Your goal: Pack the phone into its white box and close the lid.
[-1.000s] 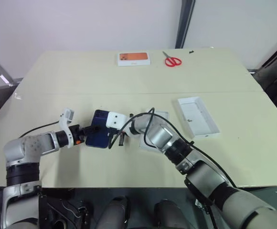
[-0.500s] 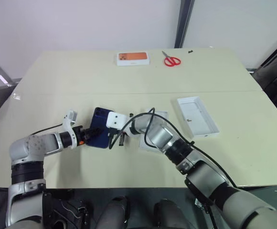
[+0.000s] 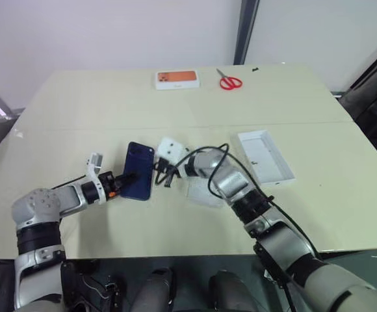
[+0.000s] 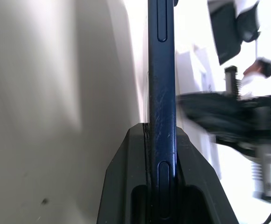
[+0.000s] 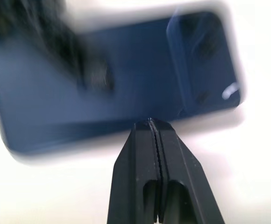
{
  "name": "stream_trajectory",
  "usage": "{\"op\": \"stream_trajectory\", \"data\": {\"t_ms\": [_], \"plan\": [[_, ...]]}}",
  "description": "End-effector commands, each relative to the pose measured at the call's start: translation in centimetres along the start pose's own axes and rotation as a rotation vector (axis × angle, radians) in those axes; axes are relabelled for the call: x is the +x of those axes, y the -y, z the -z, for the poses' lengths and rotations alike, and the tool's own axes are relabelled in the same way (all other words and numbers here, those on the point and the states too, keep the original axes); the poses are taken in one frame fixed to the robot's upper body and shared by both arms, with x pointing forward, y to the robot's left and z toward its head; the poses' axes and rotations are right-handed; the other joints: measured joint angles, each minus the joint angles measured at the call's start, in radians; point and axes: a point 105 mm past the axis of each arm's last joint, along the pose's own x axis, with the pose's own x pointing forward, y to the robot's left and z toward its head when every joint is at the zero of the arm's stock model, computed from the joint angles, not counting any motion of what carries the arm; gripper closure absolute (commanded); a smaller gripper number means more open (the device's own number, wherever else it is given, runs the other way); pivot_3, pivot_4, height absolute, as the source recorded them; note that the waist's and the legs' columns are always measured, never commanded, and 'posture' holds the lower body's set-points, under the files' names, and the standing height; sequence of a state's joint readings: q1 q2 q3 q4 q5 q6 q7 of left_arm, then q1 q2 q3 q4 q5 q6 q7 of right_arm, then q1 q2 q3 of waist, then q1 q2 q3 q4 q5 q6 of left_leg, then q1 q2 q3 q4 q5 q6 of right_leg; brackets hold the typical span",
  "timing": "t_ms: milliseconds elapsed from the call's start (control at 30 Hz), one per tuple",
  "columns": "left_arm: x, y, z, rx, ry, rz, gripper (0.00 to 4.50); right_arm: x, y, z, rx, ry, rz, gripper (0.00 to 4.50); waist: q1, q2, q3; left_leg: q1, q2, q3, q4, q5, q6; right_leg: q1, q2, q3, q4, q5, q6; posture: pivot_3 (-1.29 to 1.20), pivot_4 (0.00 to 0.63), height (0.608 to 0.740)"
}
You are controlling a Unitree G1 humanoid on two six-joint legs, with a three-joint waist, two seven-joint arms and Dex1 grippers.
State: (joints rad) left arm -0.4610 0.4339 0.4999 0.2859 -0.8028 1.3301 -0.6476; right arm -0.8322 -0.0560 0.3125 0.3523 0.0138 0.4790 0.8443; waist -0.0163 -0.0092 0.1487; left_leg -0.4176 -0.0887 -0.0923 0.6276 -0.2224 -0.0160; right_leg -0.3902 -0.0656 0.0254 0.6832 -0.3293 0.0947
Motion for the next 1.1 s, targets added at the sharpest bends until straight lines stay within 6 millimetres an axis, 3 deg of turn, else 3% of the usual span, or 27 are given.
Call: {"op": "stream_trajectory", "data": {"t_ms": [33,167,267,467,600,700,800,967,1100], "plan": [[-0.9,2.3,-1.9,-0.005,0.104,0.125,4.5,-2.6,0.1,-2.6,0.031,0.143,-0.033,3.12,-0.003,-0.001,0.001,-0.001,0.0,0.0,0.0,0.0,0.0,-0.001,0.0,0.0,0.0,0.0,0.0,0.0,0.15,0.734],[-1.0,2.6,-1.9,0.0,0.139,0.147,4.5,-5.8,-1.5,-3.0,-0.044,0.198,-0.114,1.08,-0.001,-0.002,0.001,-0.004,0.0,0.0,0.0,0.0,0.0,-0.003,0.0,0.0,-0.001,0.0,0.0,0.0,0.15,0.734],[-1.0,2.8,-1.6,0.002,0.132,0.155,4.5,-7.9,-3.1,-0.6,-0.09,0.111,-0.187,1.08,-0.002,-0.002,0.001,-0.008,0.0,0.0,0.001,0.0,0.0,-0.003,0.0,0.0,-0.001,0.0,0.0,0.0,0.15,0.734],[-0.4,3.1,-1.5,0.035,0.135,0.152,4.5,-10.3,-4.3,4.5,-0.189,-0.082,-0.222,1.08,0.0,-0.003,0.002,-0.008,0.0,0.0,0.001,-0.001,0.003,-0.003,0.0,0.0,-0.001,0.0,0.0,0.0,0.15,0.734],[0.1,3.4,-1.3,0.053,0.123,0.153,4.5,-11.5,-4.3,6.6,-0.184,-0.161,-0.207,1.08,0.003,-0.005,0.003,-0.008,0.0,0.001,0.002,-0.001,0.002,-0.002,0.0,0.0,-0.001,0.0,0.0,0.0,0.15,0.734],[0.4,3.3,-1.2,0.059,0.119,0.143,4.5,-11.5,-4.2,6.9,-0.186,-0.154,-0.191,1.08,0.002,-0.005,0.003,-0.008,0.0,0.001,0.002,-0.001,0.002,-0.003,0.0,0.0,-0.001,0.0,0.0,0.0,0.15,0.734],[0.5,3.3,-1.1,0.062,0.109,0.143,4.5,-11.4,-4.1,6.8,-0.165,-0.133,-0.171,1.9,0.003,-0.005,0.003,-0.008,0.001,0.001,0.002,-0.001,0.001,-0.003,0.0,0.0,-0.001,0.0,0.0,0.0,0.15,0.734],[0.5,3.6,-1.0,0.07,0.102,0.146,4.5,-11.2,-4.2,7.5,-0.165,-0.143,-0.16,4.47,0.005,-0.006,0.003,-0.008,0.0,0.001,0.002,0.0,0.0,-0.002,0.0,0.0,-0.001,0.0,0.0,0.0,0.15,0.734],[0.5,3.6,-0.9,0.066,0.096,0.147,4.5,-11.0,-4.2,7.9,-0.193,-0.161,-0.161,4.47,0.005,-0.006,0.004,-0.008,0.0,0.001,0.003,0.0,0.0,-0.002,0.0,0.0,-0.001,0.0,0.0,0.0,0.15,0.734]]}}
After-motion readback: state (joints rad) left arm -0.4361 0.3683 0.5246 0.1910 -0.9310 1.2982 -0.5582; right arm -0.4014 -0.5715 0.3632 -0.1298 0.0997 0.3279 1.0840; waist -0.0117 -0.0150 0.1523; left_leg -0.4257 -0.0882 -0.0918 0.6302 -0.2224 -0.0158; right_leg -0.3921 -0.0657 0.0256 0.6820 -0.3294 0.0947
